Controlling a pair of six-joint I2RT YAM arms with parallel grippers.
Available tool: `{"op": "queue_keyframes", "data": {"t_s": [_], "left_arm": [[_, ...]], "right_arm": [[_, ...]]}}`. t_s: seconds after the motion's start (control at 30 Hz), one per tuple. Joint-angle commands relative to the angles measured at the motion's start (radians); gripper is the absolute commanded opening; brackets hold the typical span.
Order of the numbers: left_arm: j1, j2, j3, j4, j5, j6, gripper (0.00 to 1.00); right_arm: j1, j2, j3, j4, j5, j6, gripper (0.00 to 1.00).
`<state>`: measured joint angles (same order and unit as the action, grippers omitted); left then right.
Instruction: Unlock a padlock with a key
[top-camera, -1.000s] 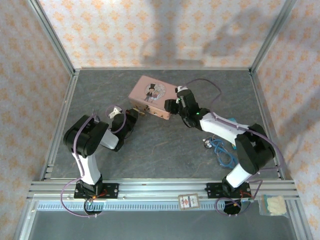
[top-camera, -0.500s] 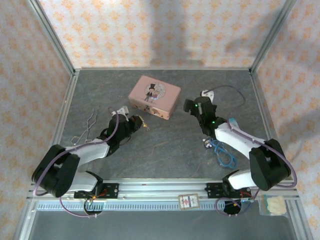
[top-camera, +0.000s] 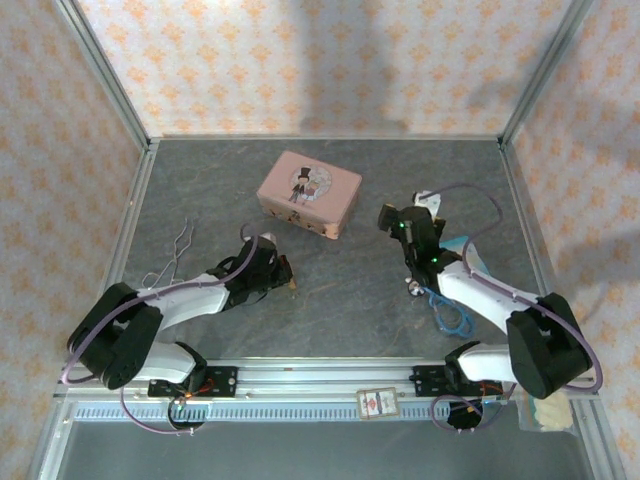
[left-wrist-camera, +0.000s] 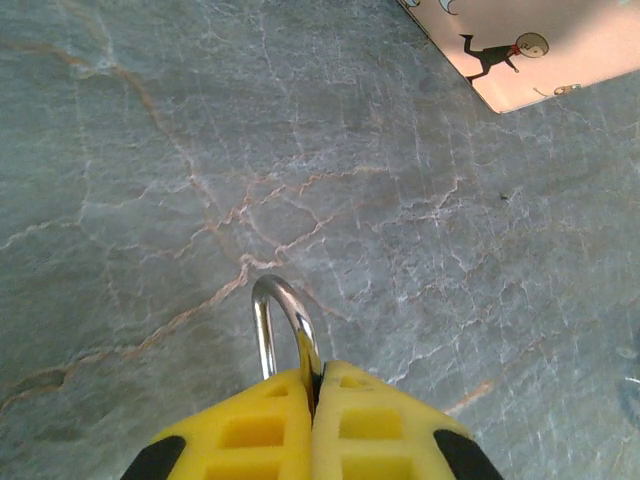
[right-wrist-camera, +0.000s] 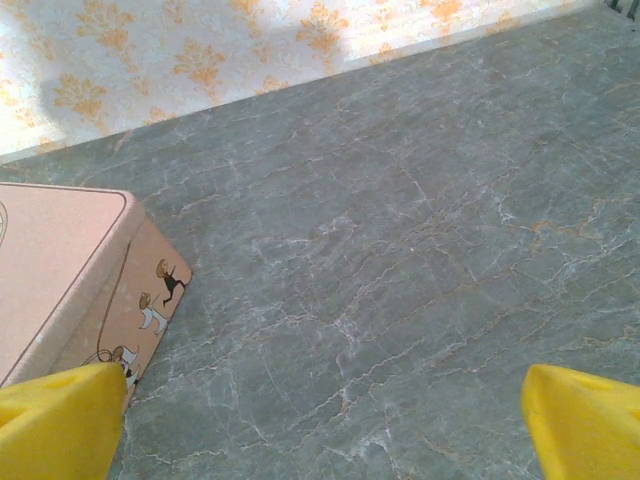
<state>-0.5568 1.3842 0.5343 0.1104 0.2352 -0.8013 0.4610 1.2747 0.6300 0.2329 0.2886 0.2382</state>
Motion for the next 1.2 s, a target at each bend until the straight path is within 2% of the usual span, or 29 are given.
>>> {"op": "queue_keyframes", "data": {"t_s": [0.0, 0.03, 0.07, 0.13, 0.23, 0.37, 0.47, 0.57, 0.7, 0.83, 0.9, 0.97, 1.03, 1.17], "left_arm": [[-0.011, 0.049, 0.029, -0.023, -0.028, 0.024, 0.00], [-0.011, 0.056, 0.034, -0.020, -0.031, 0.021, 0.04], [-0.011, 0.061, 0.036, -0.017, -0.035, 0.018, 0.12], [-0.011, 0.054, 0.048, -0.025, -0.052, 0.014, 0.36], [-0.011, 0.020, 0.073, -0.062, -0.103, 0.027, 0.58], [-0.003, -0.052, 0.132, -0.133, -0.234, 0.118, 0.78], [0.026, -0.104, 0.179, -0.182, -0.397, 0.232, 0.89], [0.099, -0.146, 0.180, -0.158, -0.509, 0.342, 0.94], [0.266, -0.175, 0.126, -0.077, -0.518, 0.451, 0.94], [0.368, -0.167, 0.028, 0.082, -0.618, 0.536, 0.95], [0.404, -0.165, -0.022, 0.156, -0.642, 0.516, 0.95], [0.426, -0.164, -0.027, 0.184, -0.662, 0.499, 0.95], [0.428, -0.159, -0.048, 0.267, -0.697, 0.546, 0.95], [0.435, -0.126, -0.135, 0.450, -0.783, 0.581, 0.95]], "right_arm": [[-0.022, -0.043, -0.034, 0.056, 0.029, -0.027, 1.00], [-0.036, -0.049, -0.047, 0.066, 0.019, -0.033, 1.00], [-0.052, -0.055, -0.056, 0.077, 0.008, -0.038, 1.00], [-0.098, -0.065, -0.085, 0.116, -0.017, -0.071, 1.00], [-0.177, -0.070, -0.127, 0.194, -0.032, -0.136, 1.00], [-0.307, -0.032, -0.163, 0.272, -0.082, -0.175, 1.00], [-0.373, 0.026, -0.177, 0.328, -0.112, -0.196, 1.00], [-0.392, 0.106, -0.196, 0.432, -0.122, -0.219, 1.00], [-0.392, 0.185, -0.234, 0.634, -0.155, -0.238, 1.00], [-0.395, 0.213, -0.268, 0.751, -0.194, -0.277, 1.00], [-0.395, 0.233, -0.329, 0.886, -0.217, -0.286, 1.00], [-0.408, 0.222, -0.364, 0.924, -0.228, -0.270, 1.00], [-0.415, 0.248, -0.400, 1.009, -0.237, -0.270, 1.00], [-0.415, 0.246, -0.400, 1.001, -0.236, -0.269, 1.00]]}}
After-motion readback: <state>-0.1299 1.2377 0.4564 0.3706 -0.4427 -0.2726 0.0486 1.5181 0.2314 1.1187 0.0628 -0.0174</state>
